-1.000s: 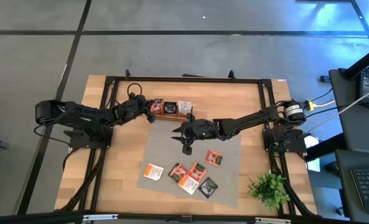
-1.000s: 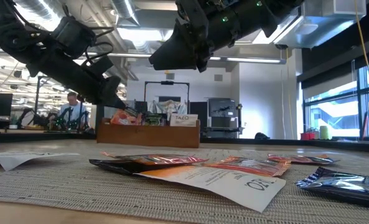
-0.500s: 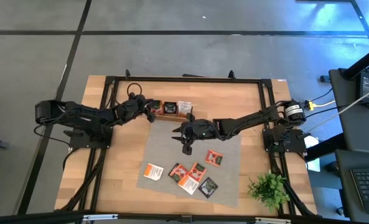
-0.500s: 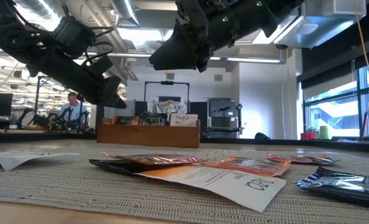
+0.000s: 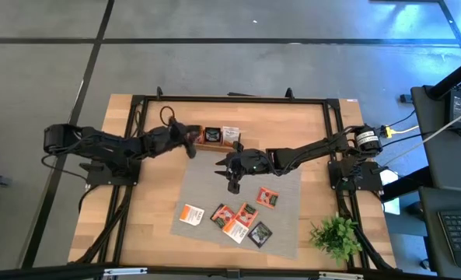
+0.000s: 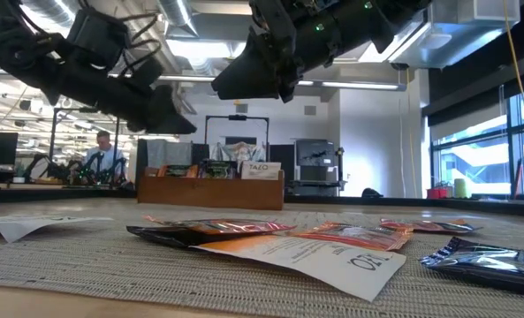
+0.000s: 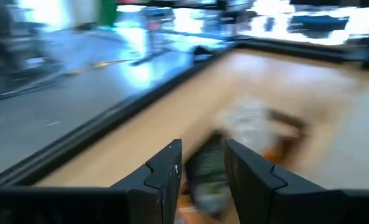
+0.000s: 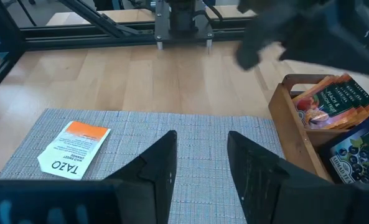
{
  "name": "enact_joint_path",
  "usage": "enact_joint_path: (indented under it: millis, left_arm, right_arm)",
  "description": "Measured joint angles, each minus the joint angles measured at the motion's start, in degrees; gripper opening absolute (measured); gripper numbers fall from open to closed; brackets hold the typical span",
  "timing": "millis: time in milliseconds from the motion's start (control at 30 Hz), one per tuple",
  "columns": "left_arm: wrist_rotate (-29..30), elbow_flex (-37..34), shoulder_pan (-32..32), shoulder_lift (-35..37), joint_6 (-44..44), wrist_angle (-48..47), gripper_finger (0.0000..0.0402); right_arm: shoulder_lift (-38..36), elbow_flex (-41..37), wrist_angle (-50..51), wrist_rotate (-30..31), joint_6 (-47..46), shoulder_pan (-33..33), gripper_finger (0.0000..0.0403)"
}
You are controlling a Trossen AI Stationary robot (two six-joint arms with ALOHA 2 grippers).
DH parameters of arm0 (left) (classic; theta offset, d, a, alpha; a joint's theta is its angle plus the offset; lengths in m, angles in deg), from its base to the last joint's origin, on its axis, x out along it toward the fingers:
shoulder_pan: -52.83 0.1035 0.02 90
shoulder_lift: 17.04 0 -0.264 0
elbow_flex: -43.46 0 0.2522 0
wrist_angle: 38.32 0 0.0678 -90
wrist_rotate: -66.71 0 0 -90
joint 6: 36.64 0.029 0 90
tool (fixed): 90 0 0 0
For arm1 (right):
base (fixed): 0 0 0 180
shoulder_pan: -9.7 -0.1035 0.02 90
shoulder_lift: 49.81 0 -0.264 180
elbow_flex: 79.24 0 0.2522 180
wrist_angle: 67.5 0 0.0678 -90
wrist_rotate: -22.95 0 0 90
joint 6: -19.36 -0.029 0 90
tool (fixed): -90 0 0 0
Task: Pick & Place Tea
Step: Put the orange tea bag into the left section of the wooden organizer
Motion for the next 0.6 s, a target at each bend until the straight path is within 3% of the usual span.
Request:
enact_joint_path:
  millis: [367, 500, 600]
  left_arm:
    - [-27.7, 3.7, -12.1, 0.0, 0.0, -0.5, 0.0115]
    - [-28.2, 7.2, -19.9, 0.0, 0.7, -6.0, 0.0115]
    - [-24.4, 10.3, -26.1, 0.0, 1.6, -14.9, 0.0112]
  right_arm:
    - [0.0, 0.0, -0.1, 0.0, 0.0, 0.0, 0.0144]
    - [0.0, 0.0, -0.1, 0.0, -0.2, 0.0, 0.0144]
    - [0.0, 0.0, -0.3, 0.0, -0.2, 0.0, 0.0144]
